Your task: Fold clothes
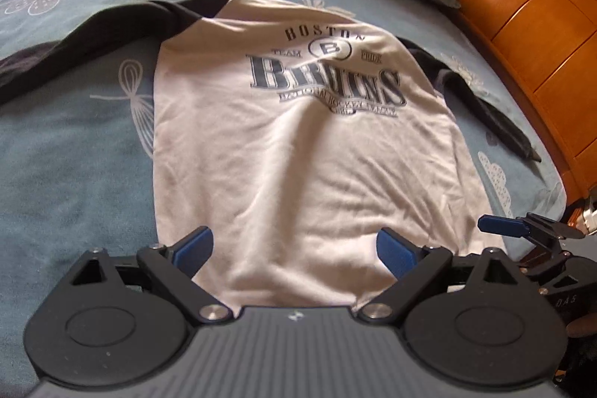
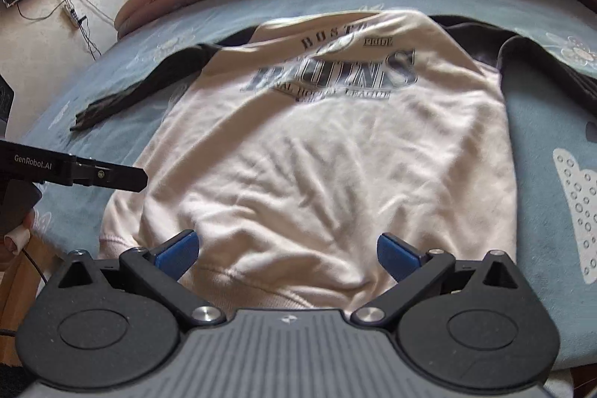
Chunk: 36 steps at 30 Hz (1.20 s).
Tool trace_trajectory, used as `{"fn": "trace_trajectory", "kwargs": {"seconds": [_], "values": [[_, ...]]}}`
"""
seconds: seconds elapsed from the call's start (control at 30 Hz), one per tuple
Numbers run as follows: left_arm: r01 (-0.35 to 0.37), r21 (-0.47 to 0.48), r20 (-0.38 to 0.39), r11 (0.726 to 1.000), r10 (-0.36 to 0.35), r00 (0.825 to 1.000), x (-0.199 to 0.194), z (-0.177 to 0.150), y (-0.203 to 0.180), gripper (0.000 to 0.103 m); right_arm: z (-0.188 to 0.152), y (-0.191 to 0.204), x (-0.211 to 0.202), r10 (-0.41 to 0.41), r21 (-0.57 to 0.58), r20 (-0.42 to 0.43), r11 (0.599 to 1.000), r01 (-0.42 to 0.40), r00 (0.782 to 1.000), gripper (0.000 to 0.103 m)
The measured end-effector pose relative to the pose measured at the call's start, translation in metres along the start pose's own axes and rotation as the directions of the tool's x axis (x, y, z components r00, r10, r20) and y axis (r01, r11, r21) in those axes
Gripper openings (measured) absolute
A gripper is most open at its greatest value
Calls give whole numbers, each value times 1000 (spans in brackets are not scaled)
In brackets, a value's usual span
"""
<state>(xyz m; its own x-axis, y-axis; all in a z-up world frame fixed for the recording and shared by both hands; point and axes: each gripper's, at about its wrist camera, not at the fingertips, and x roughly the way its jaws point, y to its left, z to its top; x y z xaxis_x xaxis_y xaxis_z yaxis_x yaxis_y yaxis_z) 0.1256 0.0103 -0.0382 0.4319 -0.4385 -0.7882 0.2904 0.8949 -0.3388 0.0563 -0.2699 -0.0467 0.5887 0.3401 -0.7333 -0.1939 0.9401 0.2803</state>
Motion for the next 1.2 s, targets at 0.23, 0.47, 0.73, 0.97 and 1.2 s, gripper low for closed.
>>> {"fn": "trace_trajectory", "kwargs": {"seconds": [0.23,0.47,0.73,0.97,1.2], "values": [[35,50,58,998,-38,998,26,48,-1,94,60,-34,32,-9,-11,30,1000,9,1000,103],[83,108,51,991,-89,995,105,114,19,95,117,-67,93,-19,-39,-26,999,18,999,103],[122,-56,-102,991,-127,987,145,142,39,102,133,-73,132,-39,-27,-197,999,35,980,103],[67,-86,-275,994,-89,957,163,169,34,102,148,-92,134,33,127,-263,992,1,964,103],[24,-67,-386,997,-48,921,166,176,28,101,150,-116,117,101,287,-340,958,1,935,103]]}}
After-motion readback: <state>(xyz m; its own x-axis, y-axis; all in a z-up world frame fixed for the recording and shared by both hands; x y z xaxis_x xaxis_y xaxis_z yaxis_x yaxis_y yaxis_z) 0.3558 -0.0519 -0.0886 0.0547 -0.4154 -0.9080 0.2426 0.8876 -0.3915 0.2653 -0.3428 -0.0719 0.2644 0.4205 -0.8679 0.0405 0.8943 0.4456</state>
